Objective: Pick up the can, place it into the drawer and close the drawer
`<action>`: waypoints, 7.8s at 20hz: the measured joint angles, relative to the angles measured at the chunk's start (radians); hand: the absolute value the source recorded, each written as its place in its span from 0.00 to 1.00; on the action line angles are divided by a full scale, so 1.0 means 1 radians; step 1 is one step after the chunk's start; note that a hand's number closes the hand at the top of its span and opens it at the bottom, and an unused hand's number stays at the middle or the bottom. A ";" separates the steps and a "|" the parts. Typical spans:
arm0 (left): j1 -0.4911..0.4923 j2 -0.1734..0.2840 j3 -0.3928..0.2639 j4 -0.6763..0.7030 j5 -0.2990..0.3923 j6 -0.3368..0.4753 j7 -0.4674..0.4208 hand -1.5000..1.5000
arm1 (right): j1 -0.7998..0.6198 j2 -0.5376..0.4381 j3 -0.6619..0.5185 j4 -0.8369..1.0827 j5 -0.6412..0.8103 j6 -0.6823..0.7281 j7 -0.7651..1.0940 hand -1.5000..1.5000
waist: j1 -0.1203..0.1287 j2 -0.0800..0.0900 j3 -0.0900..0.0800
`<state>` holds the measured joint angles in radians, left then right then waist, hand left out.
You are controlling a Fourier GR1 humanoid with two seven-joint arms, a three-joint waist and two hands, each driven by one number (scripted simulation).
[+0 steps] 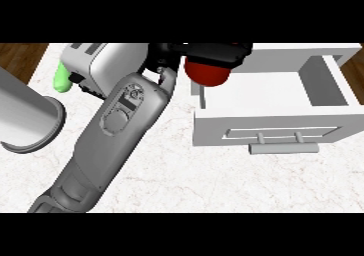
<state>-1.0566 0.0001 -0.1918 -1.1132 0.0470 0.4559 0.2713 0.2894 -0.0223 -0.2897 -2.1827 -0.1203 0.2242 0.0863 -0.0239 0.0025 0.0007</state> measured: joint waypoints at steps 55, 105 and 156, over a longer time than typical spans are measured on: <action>-0.380 0.000 -0.431 0.746 0.479 0.277 -0.298 0.00 | -0.190 -0.040 0.045 0.046 0.035 -0.029 0.082 0.00 | -0.103 0.027 0.002; -0.312 0.155 -0.435 0.435 0.567 0.386 -0.188 0.00 | -0.500 -0.155 0.359 0.670 1.174 -0.428 -0.151 0.00 | 0.055 -0.013 -0.007; 0.233 0.556 -0.404 -0.276 0.428 0.300 -0.025 0.00 | -1.379 -0.206 0.006 1.937 1.285 -0.927 -0.290 0.00 | 0.100 0.025 0.001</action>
<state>-0.8239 0.5558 -0.5957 -1.3888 0.4754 0.7558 0.2464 -1.0897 -0.2279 -0.2835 -0.2456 1.1648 -0.7024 -0.2039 0.0757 0.0279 0.0020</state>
